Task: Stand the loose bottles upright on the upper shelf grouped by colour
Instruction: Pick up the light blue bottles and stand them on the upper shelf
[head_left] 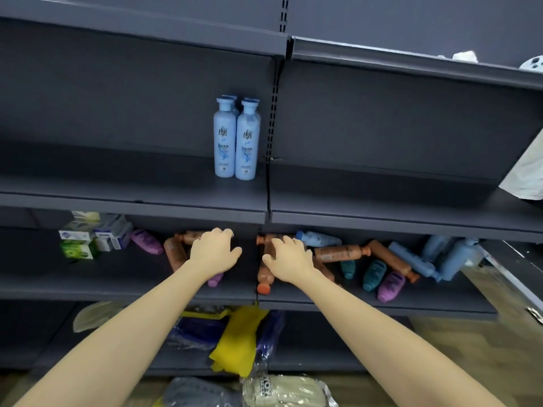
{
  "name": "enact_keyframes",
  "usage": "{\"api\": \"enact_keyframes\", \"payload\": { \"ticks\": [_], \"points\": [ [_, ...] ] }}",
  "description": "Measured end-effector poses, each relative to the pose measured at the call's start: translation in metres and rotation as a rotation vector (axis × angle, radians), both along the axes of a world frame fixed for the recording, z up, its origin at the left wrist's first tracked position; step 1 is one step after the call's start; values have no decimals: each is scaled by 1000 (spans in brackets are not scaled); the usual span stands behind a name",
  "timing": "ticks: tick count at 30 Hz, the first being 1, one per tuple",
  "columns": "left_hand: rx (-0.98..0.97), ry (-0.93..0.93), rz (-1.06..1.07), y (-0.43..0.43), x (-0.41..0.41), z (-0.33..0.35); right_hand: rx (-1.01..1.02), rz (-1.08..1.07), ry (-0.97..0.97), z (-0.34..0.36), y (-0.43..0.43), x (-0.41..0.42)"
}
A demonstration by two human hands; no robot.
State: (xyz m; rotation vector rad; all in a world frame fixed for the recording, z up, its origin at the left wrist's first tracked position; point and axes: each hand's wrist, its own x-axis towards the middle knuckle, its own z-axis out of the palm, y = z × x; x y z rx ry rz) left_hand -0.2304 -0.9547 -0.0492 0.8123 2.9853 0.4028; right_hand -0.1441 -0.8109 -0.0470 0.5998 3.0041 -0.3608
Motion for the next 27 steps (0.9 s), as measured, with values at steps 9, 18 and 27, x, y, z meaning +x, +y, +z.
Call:
{"api": "enact_keyframes", "payload": {
  "ticks": [9, 18, 27],
  "points": [
    [-52, -88, 1, -24, 70, -23, -56, -6, -84, -23, -25, 64],
    [-94, -147, -49, -42, 80, -43, -96, -33, -128, -37, -49, 77],
    [-83, -275, -125, -45, 77, -67, -133, -151, -234, -50, -59, 89]
  ]
}}
